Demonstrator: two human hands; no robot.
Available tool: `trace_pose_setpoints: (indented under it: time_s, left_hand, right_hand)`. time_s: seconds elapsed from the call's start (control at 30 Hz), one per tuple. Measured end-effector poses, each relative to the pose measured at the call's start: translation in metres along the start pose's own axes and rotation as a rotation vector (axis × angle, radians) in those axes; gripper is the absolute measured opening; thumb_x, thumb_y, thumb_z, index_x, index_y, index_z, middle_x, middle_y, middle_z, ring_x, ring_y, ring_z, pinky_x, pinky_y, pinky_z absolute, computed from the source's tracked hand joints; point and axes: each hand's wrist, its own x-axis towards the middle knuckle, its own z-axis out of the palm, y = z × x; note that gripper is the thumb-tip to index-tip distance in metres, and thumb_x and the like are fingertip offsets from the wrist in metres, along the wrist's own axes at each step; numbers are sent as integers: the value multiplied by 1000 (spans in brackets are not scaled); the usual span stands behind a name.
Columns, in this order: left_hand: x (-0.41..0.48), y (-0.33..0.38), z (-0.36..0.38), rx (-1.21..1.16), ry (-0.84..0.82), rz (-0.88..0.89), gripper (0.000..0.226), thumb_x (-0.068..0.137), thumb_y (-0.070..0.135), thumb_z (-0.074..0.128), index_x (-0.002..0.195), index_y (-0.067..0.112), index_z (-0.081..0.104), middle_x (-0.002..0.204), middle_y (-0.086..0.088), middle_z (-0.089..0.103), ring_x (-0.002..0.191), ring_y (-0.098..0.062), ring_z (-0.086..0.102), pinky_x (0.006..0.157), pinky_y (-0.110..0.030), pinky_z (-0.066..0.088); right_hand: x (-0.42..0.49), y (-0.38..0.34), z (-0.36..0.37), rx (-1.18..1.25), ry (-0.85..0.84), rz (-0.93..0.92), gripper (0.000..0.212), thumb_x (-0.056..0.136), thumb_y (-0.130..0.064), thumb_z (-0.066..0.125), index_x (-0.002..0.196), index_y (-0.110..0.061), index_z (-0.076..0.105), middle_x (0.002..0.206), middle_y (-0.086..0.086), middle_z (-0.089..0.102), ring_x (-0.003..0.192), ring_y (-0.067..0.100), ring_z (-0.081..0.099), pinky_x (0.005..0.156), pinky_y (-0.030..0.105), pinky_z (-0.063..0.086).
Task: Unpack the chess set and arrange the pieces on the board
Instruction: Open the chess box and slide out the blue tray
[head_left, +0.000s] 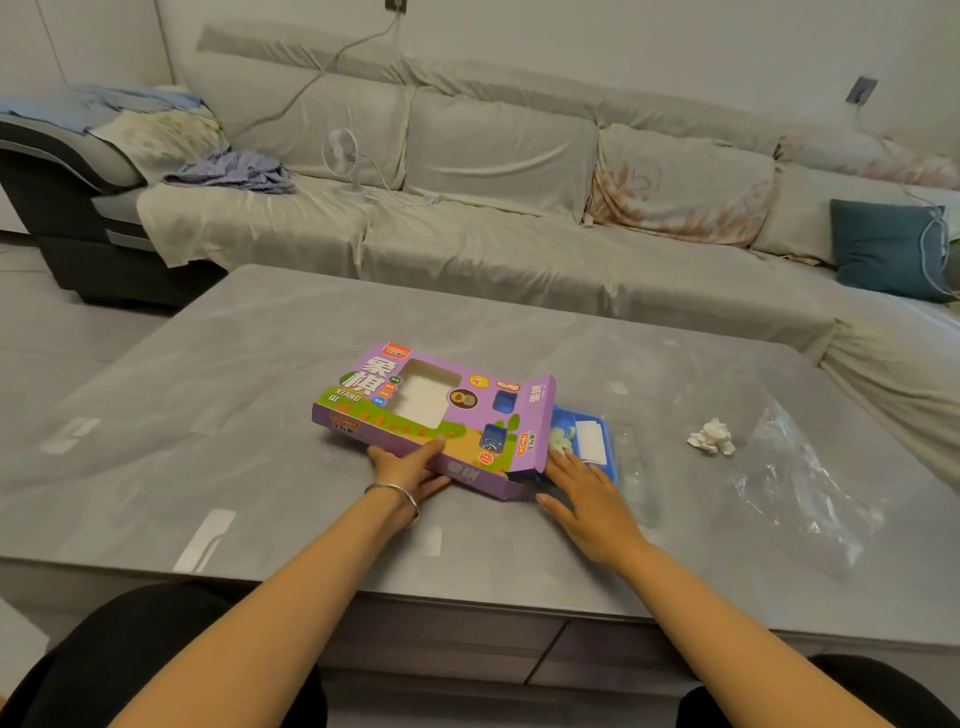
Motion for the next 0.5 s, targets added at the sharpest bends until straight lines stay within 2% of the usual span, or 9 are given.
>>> trace_pose_setpoints:
  time_s: [0.13,0.23,0.3,0.4,0.5]
  left_hand:
    - [4,5,8,-5,50,105,52,82,6,67,110,17,25,115,-8,50,93,-29,59,48,-28,56]
    - [10,17,8,-34,114,162,57,84,9,65,126,15,27,113,-6,53,92,-26,57,51,-28,53]
    - [15,27,3,-51,188,208,61,86,13,64,134,12,27,119,-9,56,93,-22,55,57,-28,50]
    - [25,46,-5,-99,259,276,55,86,17,63,129,16,27,129,-11,53,96,-20,54,63,-32,49]
    - [28,57,-6,-108,232,308,58,87,17,63,131,16,25,131,-15,51,95,-21,55,59,-29,51]
  right_hand:
    - [0,2,-3,-3,72,-28,53,99,-34,40,147,-29,19,155,-11,17,144,13,13,115,28,16]
    - [-1,7,-3,11,100,-51,49,100,-29,41,146,-27,24,153,-8,22,144,13,17,113,27,19]
    - [-3,12,-1,-21,86,-63,47,100,-36,33,145,-28,25,153,-9,23,143,14,18,113,26,16]
    - [-6,17,2,-38,78,-73,68,84,-55,7,145,-31,22,153,-10,21,144,14,17,111,22,8]
    - [-6,16,-1,-3,54,-54,74,78,-61,6,145,-33,22,154,-12,18,144,12,14,113,24,9]
